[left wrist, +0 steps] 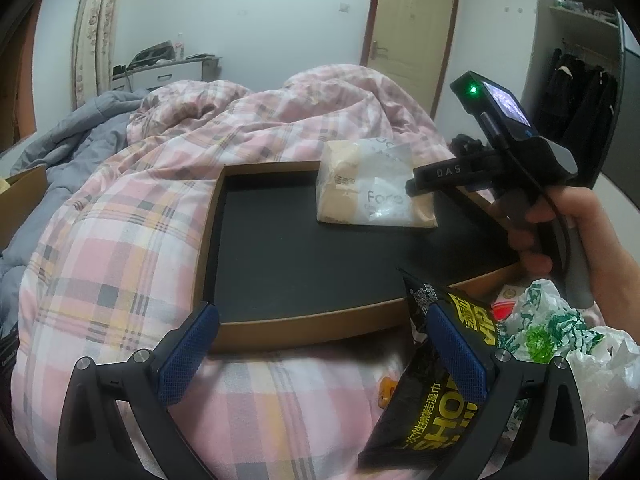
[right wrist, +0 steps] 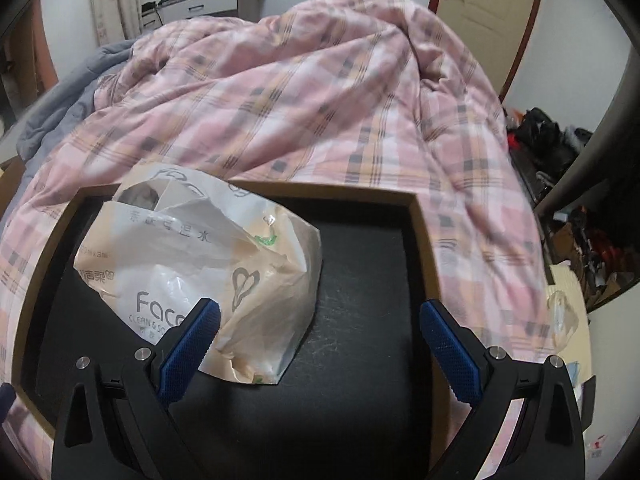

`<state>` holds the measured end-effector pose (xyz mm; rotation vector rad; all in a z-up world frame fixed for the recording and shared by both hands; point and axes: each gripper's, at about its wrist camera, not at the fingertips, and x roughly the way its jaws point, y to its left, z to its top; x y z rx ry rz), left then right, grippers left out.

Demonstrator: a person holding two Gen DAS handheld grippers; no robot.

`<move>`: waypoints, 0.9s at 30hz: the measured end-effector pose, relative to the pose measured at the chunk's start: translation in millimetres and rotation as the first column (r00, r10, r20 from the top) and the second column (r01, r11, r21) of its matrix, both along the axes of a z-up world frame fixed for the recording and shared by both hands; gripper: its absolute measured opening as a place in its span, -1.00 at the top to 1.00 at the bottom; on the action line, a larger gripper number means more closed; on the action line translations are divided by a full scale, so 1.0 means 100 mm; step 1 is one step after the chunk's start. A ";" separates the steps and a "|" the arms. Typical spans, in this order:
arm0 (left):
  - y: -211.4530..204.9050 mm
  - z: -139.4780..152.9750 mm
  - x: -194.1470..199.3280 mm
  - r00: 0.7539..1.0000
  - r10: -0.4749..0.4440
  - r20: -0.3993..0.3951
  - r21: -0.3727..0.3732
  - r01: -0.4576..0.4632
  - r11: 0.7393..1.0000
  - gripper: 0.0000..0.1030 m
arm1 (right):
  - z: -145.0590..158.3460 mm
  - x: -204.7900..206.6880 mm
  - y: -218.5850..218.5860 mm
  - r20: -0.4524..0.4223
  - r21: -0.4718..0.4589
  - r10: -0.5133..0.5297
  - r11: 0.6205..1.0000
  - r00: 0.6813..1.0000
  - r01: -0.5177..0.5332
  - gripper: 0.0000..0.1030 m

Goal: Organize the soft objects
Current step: 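Reach into the tray and grasp the white Face tissue pack with the right gripper, then slide the Face tissue pack across the tray toward the tray rim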

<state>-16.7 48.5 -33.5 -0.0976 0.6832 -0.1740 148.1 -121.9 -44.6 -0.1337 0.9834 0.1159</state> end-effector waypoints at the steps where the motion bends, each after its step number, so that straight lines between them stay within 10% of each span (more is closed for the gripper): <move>1: 0.00 0.00 0.00 1.000 0.003 0.000 0.003 -0.003 1.000 -0.99 | 0.02 -0.02 0.01 0.010 0.003 0.000 1.000 1.000 0.000 -0.93; 10: 0.00 -0.01 0.01 1.000 0.005 -0.012 0.016 -0.005 1.000 -0.99 | -0.09 0.14 -0.01 -0.032 0.058 -0.026 0.998 0.999 0.028 -0.92; 27: 0.00 -0.02 0.02 1.000 0.008 -0.010 0.023 -0.008 1.000 -0.99 | -0.02 -0.06 -0.09 0.044 0.092 -0.030 0.995 0.999 0.026 0.64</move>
